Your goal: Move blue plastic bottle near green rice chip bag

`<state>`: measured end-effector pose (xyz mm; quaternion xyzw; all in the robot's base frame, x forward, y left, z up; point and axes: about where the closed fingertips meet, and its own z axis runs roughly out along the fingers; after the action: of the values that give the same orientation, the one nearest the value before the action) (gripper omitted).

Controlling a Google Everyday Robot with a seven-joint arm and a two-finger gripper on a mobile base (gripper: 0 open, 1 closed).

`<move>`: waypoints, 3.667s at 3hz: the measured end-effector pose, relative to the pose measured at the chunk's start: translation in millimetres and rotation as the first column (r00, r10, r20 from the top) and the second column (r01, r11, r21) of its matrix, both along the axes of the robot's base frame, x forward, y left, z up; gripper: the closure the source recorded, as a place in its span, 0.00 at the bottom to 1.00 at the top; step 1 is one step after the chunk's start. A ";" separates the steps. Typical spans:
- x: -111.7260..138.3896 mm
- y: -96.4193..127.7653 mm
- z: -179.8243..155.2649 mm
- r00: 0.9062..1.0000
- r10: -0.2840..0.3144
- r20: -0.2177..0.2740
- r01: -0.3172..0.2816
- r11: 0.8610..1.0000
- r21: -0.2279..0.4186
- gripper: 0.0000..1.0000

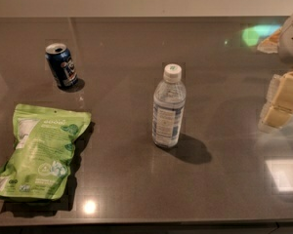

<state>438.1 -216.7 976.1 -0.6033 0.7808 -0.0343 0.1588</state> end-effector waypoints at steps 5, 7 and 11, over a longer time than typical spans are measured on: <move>17.6 85.9 -17.5 0.991 0.134 0.022 -0.133 0.930 0.342 0.00; 20.9 133.4 -34.3 0.973 0.230 -0.026 -0.191 0.860 0.473 0.00; 12.2 168.9 -26.0 0.941 0.338 -0.036 -0.259 0.782 0.567 0.64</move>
Offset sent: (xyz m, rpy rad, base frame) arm 0.0054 0.0221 -0.0059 0.1258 -0.0061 0.0430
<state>450.3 -47.8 950.1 -0.6479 0.6603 0.2603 0.2767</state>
